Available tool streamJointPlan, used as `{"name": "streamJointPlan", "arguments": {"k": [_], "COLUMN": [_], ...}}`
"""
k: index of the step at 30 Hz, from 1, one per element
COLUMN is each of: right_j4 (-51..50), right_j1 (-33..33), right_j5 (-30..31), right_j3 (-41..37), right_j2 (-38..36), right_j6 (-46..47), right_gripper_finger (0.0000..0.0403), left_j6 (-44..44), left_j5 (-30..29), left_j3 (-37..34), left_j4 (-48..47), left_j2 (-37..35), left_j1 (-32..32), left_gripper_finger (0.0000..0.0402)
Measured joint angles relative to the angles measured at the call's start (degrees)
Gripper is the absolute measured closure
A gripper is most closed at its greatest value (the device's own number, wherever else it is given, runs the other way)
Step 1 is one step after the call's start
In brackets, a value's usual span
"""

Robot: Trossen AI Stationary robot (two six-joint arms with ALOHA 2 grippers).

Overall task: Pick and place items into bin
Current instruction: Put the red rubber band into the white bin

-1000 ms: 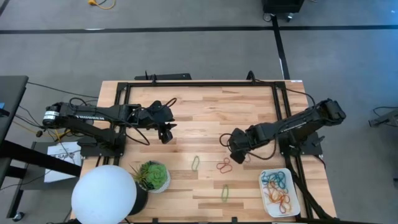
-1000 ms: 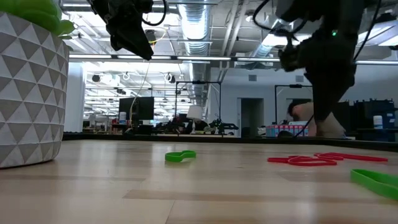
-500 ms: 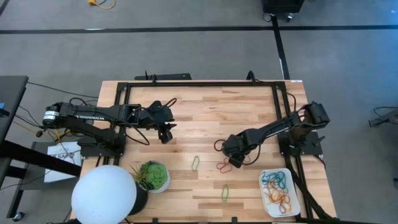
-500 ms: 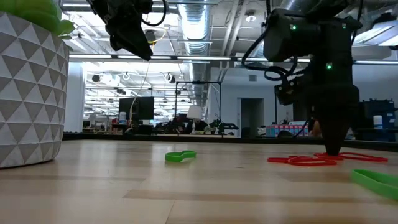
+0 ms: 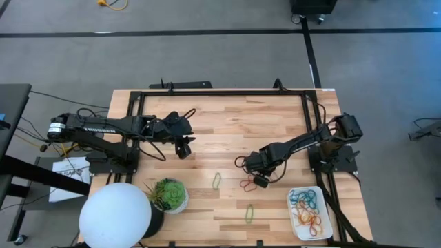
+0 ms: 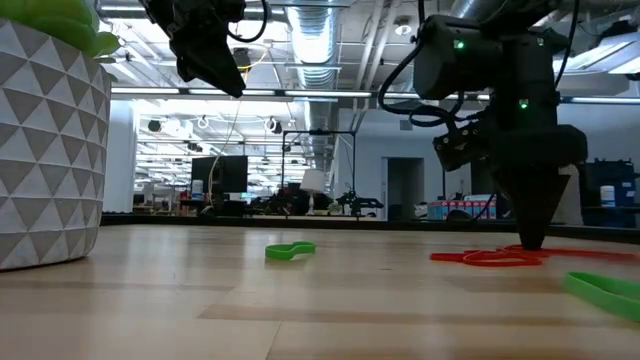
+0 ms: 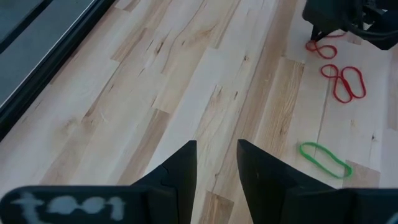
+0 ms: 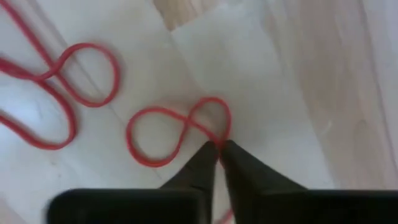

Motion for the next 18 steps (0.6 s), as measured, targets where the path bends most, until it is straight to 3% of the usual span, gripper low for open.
{"name": "streamJointPlan", "arguments": {"k": [4, 10, 15, 18], "right_j4": [-1.2, -9.1, -13.8, -13.2], "right_j1": [2.5, 7.4, 15.3, 21.5], "right_j5": [-1.7, -10.3, -23.6, -23.9], "right_j3": [2.2, 7.4, 9.9, 10.0], "right_j2": [-2.2, -8.0, -14.3, -18.2], "right_j6": [1.1, 8.3, 18.7, 23.1], "right_gripper_finger": [0.0392, 0.0398, 0.0401, 0.0398], "left_j6": [0.0, 0.0, 0.0, 0.0], "left_j5": [0.0, 0.0, 0.0, 0.0], "left_j3": [0.0, 0.0, 0.0, 0.0], "left_j4": [-0.1, -0.5, -0.5, -0.5], "left_j2": [0.0, 0.0, 0.0, 0.0], "left_j1": [0.0, 0.0, 0.0, 0.0], "left_gripper_finger": [0.0297, 0.0297, 0.0297, 0.0297]}}
